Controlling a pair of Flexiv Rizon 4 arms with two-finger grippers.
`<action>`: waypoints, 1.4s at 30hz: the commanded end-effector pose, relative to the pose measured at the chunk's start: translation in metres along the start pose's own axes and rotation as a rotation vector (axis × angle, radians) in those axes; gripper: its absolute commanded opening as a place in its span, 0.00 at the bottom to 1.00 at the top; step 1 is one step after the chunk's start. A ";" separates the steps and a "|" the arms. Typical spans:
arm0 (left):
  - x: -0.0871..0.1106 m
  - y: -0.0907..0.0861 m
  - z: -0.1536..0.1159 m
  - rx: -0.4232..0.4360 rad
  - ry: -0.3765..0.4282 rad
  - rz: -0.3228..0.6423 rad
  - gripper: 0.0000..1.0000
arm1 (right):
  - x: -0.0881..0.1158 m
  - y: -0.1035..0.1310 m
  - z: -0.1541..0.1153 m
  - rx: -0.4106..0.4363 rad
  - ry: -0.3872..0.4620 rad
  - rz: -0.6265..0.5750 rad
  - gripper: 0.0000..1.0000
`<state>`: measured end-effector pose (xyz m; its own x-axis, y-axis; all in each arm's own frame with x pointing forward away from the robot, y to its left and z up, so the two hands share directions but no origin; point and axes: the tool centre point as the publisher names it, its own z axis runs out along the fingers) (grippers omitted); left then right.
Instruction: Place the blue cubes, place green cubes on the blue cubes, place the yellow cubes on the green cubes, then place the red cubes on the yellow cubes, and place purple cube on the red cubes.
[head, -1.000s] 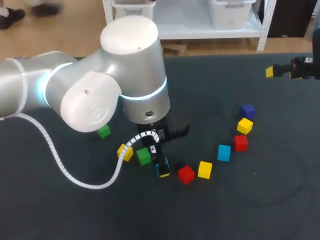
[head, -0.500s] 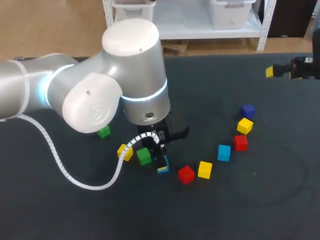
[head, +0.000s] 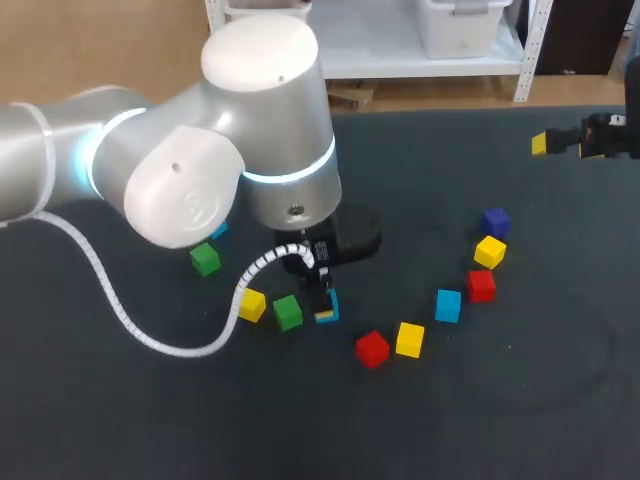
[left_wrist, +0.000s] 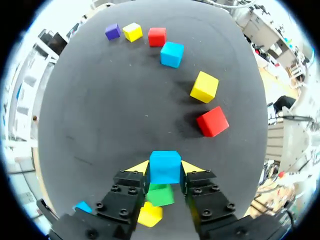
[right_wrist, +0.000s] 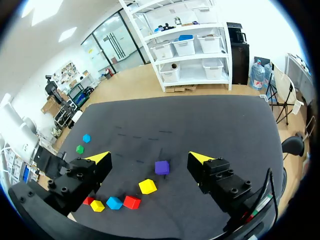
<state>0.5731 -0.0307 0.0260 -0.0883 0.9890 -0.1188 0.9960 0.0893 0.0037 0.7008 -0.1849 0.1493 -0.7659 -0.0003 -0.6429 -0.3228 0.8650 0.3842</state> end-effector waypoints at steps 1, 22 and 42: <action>-0.002 0.018 -0.016 0.000 0.027 0.062 0.00 | 0.000 0.001 -0.001 0.003 0.001 0.001 1.00; -0.018 0.092 -0.015 0.012 0.039 0.110 0.00 | 0.000 0.001 -0.001 0.003 0.001 0.001 1.00; -0.023 0.106 0.007 0.064 0.046 0.072 0.00 | 0.000 0.001 -0.001 0.003 0.001 0.001 1.00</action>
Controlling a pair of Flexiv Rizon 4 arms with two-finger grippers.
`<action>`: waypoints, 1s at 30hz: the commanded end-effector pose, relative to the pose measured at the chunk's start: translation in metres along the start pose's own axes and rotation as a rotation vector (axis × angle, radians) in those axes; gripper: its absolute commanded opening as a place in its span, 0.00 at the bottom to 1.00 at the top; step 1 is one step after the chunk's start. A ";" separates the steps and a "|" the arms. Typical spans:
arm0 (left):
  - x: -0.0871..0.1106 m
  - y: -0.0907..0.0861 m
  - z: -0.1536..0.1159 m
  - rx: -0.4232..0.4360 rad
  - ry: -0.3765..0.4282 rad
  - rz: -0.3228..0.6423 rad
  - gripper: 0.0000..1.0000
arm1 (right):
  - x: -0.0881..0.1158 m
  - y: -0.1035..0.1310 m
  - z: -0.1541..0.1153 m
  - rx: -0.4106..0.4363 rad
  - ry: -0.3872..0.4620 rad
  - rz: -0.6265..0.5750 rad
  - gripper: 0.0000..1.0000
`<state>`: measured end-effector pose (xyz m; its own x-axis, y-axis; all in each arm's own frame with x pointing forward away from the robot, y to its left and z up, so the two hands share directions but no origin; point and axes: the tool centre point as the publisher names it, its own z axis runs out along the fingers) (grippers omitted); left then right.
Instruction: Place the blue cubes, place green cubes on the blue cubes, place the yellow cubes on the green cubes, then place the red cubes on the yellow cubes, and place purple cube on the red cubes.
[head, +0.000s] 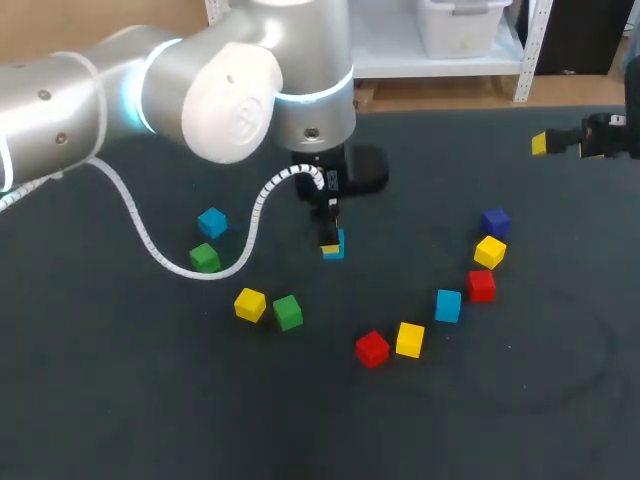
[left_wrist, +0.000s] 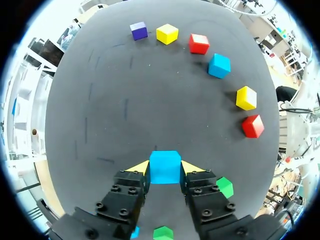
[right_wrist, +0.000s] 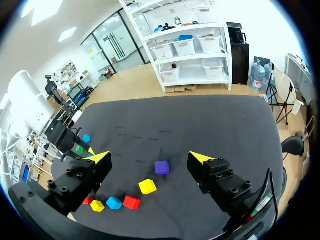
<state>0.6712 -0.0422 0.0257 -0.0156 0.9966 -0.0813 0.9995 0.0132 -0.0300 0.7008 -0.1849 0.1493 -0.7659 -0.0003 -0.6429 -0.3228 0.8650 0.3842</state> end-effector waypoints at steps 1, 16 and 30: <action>-0.003 0.010 0.004 0.025 0.007 -0.002 0.00 | 0.000 0.001 -0.001 0.003 0.001 0.001 1.00; -0.001 0.019 0.014 0.049 0.018 -0.013 0.00 | 0.000 0.001 -0.001 0.003 0.001 0.001 1.00; 0.003 0.022 0.019 0.058 0.028 -0.021 0.00 | 0.000 0.001 -0.001 0.003 0.001 0.001 1.00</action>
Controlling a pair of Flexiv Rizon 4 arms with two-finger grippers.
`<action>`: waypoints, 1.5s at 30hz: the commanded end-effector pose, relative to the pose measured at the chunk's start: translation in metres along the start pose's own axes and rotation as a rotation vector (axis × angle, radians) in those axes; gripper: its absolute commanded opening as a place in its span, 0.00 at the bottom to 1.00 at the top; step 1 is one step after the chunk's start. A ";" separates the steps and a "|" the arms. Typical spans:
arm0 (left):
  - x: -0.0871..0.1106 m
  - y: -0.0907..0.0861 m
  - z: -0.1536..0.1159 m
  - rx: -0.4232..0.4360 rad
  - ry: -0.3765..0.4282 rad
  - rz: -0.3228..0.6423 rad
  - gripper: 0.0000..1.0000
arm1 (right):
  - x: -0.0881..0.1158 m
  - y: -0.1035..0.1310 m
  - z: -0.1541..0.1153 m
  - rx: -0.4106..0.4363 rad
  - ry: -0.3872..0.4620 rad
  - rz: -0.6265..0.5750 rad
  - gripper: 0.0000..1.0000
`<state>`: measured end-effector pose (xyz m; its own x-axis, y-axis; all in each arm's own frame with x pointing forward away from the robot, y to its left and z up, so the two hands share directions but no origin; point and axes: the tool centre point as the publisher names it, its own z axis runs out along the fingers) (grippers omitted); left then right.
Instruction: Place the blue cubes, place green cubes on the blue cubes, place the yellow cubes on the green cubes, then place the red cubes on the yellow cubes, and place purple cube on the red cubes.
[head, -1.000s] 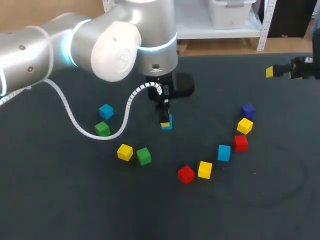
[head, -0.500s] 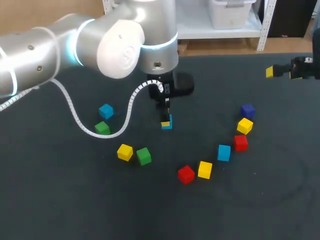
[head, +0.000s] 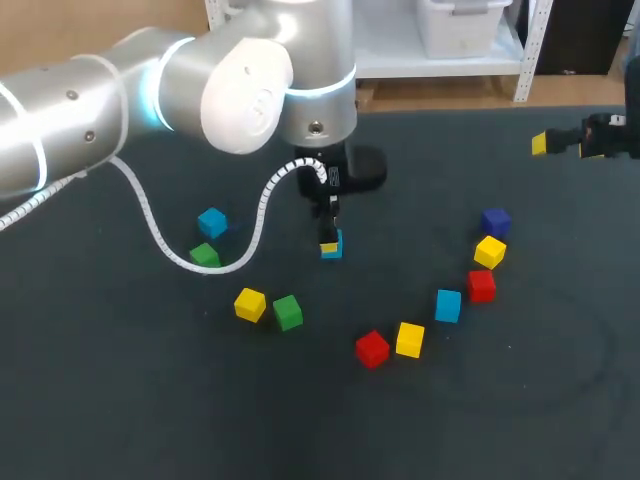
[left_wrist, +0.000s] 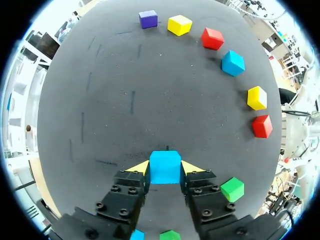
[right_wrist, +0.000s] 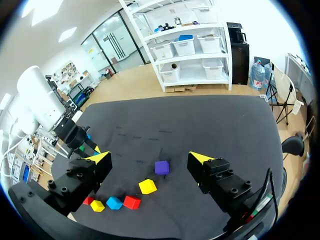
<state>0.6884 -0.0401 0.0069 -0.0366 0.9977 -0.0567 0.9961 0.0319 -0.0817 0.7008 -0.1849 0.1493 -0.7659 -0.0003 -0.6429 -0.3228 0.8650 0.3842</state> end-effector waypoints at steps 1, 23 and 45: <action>-0.001 0.005 0.000 0.008 0.005 0.001 0.00 | 0.000 0.001 -0.001 0.003 0.001 0.001 1.00; 0.000 0.006 0.001 0.004 0.011 -0.013 0.00 | 0.000 0.001 -0.001 0.003 0.001 0.001 1.00; 0.001 0.009 0.004 -0.002 0.038 -0.038 1.00 | 0.000 0.001 -0.001 0.003 0.001 0.001 1.00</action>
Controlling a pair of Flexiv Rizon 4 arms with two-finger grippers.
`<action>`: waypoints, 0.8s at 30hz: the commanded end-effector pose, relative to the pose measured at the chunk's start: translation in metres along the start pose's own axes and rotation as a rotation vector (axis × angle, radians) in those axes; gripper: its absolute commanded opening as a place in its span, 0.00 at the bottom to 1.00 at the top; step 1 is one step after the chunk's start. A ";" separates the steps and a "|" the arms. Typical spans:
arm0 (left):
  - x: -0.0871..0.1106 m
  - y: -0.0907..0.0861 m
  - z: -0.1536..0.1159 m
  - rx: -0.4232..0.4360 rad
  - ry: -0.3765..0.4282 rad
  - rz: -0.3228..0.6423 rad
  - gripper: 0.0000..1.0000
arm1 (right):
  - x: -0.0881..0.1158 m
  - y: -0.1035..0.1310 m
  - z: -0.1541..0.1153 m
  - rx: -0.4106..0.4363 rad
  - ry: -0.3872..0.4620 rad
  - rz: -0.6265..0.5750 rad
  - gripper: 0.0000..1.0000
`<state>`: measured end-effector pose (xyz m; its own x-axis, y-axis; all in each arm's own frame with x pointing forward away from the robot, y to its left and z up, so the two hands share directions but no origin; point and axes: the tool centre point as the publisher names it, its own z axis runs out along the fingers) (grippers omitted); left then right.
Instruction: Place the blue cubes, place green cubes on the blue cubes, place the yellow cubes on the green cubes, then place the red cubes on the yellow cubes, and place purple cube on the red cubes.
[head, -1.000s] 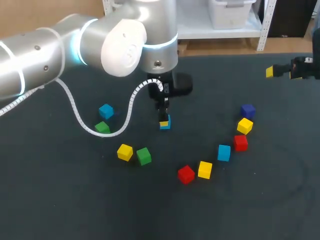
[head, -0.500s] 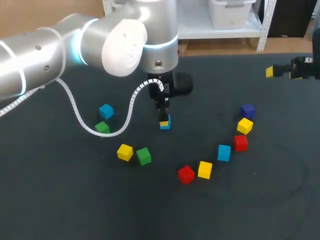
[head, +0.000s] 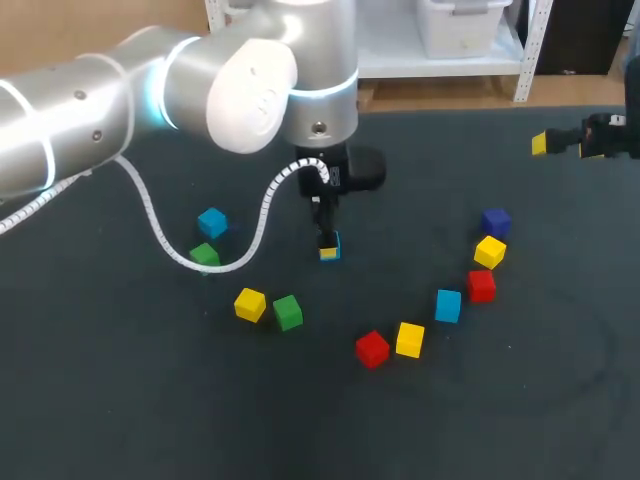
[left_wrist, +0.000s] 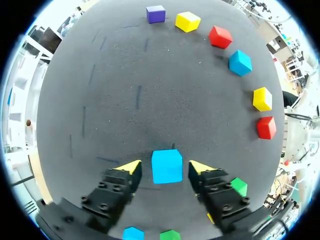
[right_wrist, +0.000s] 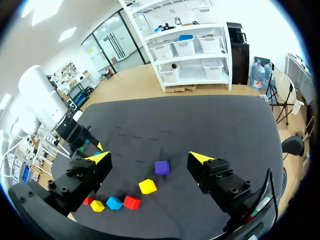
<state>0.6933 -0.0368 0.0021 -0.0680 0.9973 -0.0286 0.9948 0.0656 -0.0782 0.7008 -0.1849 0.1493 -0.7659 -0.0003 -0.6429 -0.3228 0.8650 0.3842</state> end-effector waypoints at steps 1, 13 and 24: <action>-0.003 0.003 -0.001 0.000 0.013 -0.010 1.00 | 0.000 0.001 -0.001 0.003 0.001 0.001 1.00; 0.002 -0.008 -0.037 -0.015 -0.105 -0.002 1.00 | 0.000 0.001 -0.001 0.003 0.001 0.001 1.00; 0.039 -0.007 -0.057 0.060 -0.275 0.011 1.00 | 0.000 0.001 -0.001 0.003 0.001 0.001 1.00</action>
<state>0.6891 -0.0166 0.0557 -0.0770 0.9788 -0.1896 0.9899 0.0523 -0.1319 0.7008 -0.1849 0.1493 -0.7659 -0.0003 -0.6429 -0.3228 0.8650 0.3842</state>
